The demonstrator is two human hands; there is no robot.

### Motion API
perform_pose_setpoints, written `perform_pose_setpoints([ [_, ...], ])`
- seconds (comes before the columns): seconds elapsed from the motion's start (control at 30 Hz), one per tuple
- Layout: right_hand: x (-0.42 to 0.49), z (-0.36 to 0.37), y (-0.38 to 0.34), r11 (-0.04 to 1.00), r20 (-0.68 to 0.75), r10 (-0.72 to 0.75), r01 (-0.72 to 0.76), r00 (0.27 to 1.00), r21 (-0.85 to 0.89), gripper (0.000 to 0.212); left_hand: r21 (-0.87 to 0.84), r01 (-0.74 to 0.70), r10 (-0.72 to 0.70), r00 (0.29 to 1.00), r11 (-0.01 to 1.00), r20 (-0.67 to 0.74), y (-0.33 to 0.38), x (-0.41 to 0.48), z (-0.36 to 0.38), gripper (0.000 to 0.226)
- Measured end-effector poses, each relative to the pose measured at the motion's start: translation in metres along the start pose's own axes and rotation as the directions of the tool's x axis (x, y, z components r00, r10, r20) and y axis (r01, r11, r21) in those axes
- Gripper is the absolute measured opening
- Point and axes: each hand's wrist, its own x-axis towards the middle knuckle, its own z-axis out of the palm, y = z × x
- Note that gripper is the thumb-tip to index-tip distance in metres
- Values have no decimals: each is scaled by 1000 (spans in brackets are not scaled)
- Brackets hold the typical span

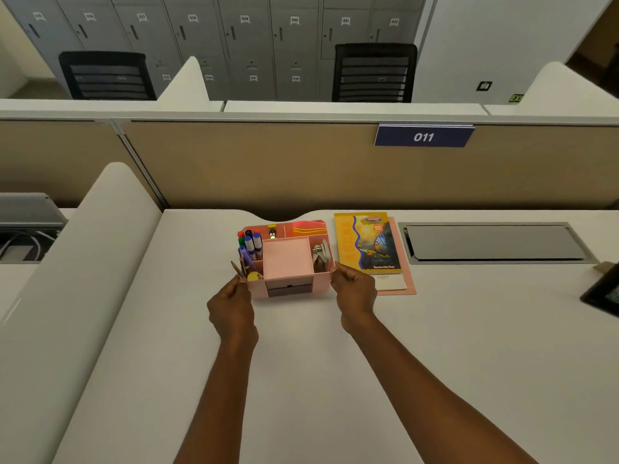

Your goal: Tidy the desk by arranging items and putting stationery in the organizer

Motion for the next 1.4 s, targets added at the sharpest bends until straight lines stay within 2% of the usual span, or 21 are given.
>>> perform_pose_setpoints([
  [0.13,12,14,-7,999,-43,-12,10,999,-39,22,-10,5,-5,998,1000,58,12,19,14,25],
  [0.4,35,29,-16,999,-120,-28,25,992,-28,21,84,-13,4,994,996,106,24,52,40,23],
  [0.53,49,37,-18,1000,-122,-6,9,992,23,21,122,-16,2,993,992,114,29,65,54,24],
  [1.0,70,49,-22,1000,-125,-22,21,992,-11,20,157,-53,31,990,986,139,41,85,72,27],
  [1.13,66,46,-24,995,-121,-78,70,990,-70,23,195,-121,88,981,973,171,38,81,68,32],
  [1.27,60,41,-25,985,-87,-130,119,988,-128,26,230,-161,129,981,960,147,33,71,63,36],
  [1.4,47,35,-19,942,-40,-213,195,976,-273,30,333,-218,175,973,917,152,25,52,54,38],
])
